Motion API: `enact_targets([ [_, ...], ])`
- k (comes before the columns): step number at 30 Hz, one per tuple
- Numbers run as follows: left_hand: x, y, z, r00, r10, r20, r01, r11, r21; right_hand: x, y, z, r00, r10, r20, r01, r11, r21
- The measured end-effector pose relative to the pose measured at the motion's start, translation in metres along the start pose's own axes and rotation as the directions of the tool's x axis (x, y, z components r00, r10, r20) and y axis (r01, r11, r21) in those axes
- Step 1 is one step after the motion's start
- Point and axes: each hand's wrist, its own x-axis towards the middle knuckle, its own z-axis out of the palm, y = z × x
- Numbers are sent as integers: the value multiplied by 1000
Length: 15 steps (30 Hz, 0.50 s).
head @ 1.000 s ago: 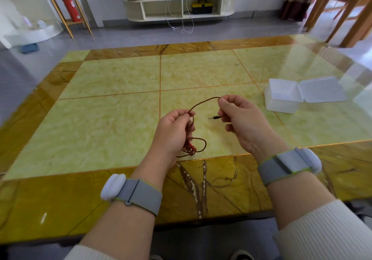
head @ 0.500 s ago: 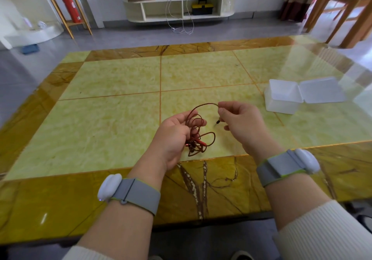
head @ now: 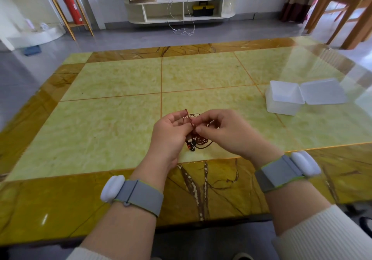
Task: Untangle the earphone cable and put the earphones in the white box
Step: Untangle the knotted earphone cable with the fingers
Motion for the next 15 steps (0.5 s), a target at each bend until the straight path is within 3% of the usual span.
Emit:
enact_targets([
  [8,-3,2,1,999,22,44,-21,1000,-16,3,7,-1,995,43,-90,-45,999,-14],
  [15,-2,1,1,999,31,19,-32,997,76,3,6,-5,983,71,-168,-72,997,-2],
])
